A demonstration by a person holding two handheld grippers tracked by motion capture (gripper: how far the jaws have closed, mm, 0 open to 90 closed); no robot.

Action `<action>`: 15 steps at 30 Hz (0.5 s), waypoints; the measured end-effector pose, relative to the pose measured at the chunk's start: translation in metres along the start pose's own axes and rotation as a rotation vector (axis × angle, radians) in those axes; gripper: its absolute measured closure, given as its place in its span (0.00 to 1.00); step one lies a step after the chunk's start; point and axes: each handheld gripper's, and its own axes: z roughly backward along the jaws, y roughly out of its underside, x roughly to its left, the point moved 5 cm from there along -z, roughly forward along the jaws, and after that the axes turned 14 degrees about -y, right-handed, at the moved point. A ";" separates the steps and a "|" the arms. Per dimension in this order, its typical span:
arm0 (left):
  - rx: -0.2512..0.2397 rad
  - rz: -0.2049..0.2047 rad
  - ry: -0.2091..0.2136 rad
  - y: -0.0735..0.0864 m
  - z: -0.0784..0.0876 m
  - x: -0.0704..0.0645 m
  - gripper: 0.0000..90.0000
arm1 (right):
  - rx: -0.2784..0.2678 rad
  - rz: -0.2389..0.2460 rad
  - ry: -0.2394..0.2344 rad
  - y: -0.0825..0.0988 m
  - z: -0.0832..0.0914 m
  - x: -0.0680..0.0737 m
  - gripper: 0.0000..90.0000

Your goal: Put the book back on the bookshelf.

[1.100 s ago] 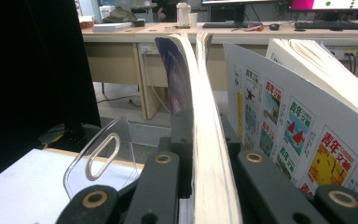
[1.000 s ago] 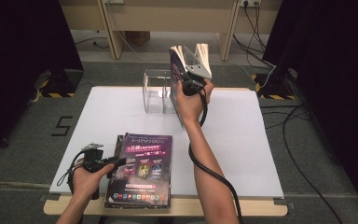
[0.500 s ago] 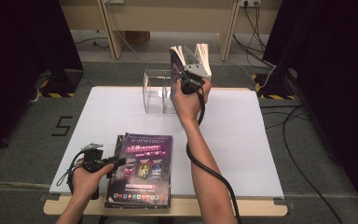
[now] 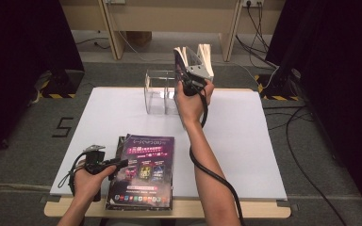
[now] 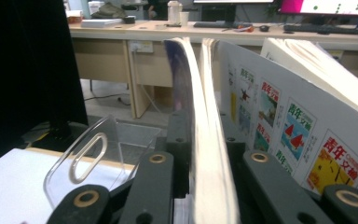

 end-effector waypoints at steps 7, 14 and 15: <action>0.000 -0.004 0.003 0.000 0.000 -0.002 0.61 | 0.030 -0.015 -0.028 0.002 0.005 -0.002 0.85; 0.002 -0.005 0.006 0.000 0.000 -0.003 0.61 | 0.058 -0.040 -0.043 0.002 0.003 -0.005 0.84; 0.001 -0.005 0.004 0.000 0.000 -0.003 0.61 | 0.059 -0.046 -0.041 0.001 0.002 -0.005 0.84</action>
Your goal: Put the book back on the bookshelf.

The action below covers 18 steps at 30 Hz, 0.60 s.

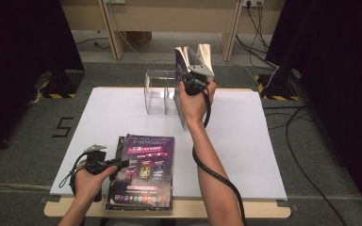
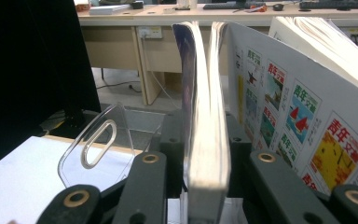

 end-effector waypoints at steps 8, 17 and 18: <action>-0.004 0.003 0.000 0.000 0.001 0.002 0.61 | 0.013 -0.007 -0.015 -0.003 -0.006 0.001 0.83; -0.004 0.003 0.000 -0.001 0.001 0.003 0.61 | 0.074 -0.017 0.001 -0.007 -0.014 -0.001 0.89; -0.005 0.005 0.000 -0.001 0.001 0.003 0.61 | 0.080 -0.020 0.003 -0.008 -0.014 -0.001 0.90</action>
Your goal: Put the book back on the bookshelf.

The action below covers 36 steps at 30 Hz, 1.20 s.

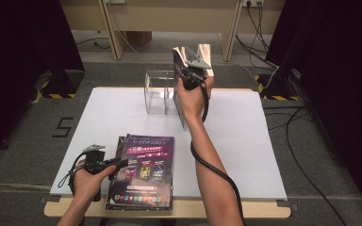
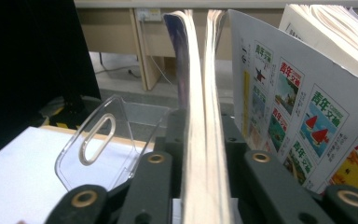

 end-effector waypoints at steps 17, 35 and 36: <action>0.005 0.002 -0.002 0.000 0.000 0.002 0.61 | -0.076 0.009 0.020 -0.011 -0.003 -0.004 0.92; 0.003 0.005 -0.001 0.001 0.001 0.003 0.61 | -0.097 0.039 0.099 0.000 -0.016 -0.003 0.91; 0.001 0.005 0.001 0.001 0.000 0.002 0.61 | -0.092 0.039 0.100 0.000 -0.017 -0.003 0.90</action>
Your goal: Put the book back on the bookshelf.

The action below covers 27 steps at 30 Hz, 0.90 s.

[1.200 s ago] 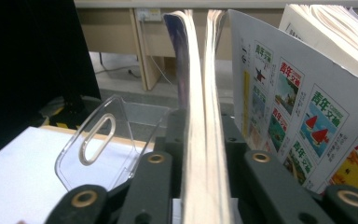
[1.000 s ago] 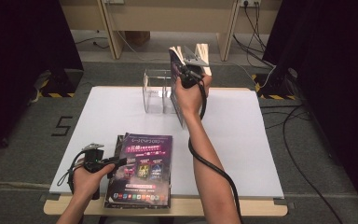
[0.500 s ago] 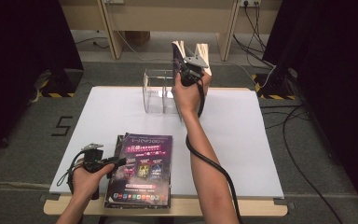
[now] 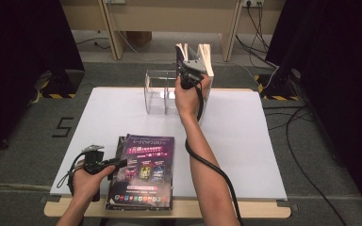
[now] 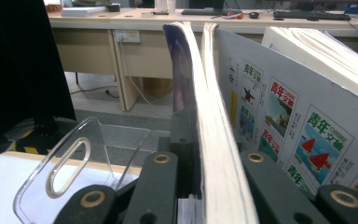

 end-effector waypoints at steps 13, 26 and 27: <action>0.007 -0.012 0.001 0.002 -0.002 -0.004 0.61 | 0.018 -0.013 -0.043 0.004 0.015 0.001 0.79; 0.012 -0.015 0.001 0.003 -0.003 -0.005 0.61 | 0.035 -0.028 -0.060 0.013 0.027 -0.001 0.79; 0.012 -0.016 0.002 0.003 -0.003 -0.006 0.61 | 0.035 -0.032 -0.061 0.014 0.027 -0.001 0.79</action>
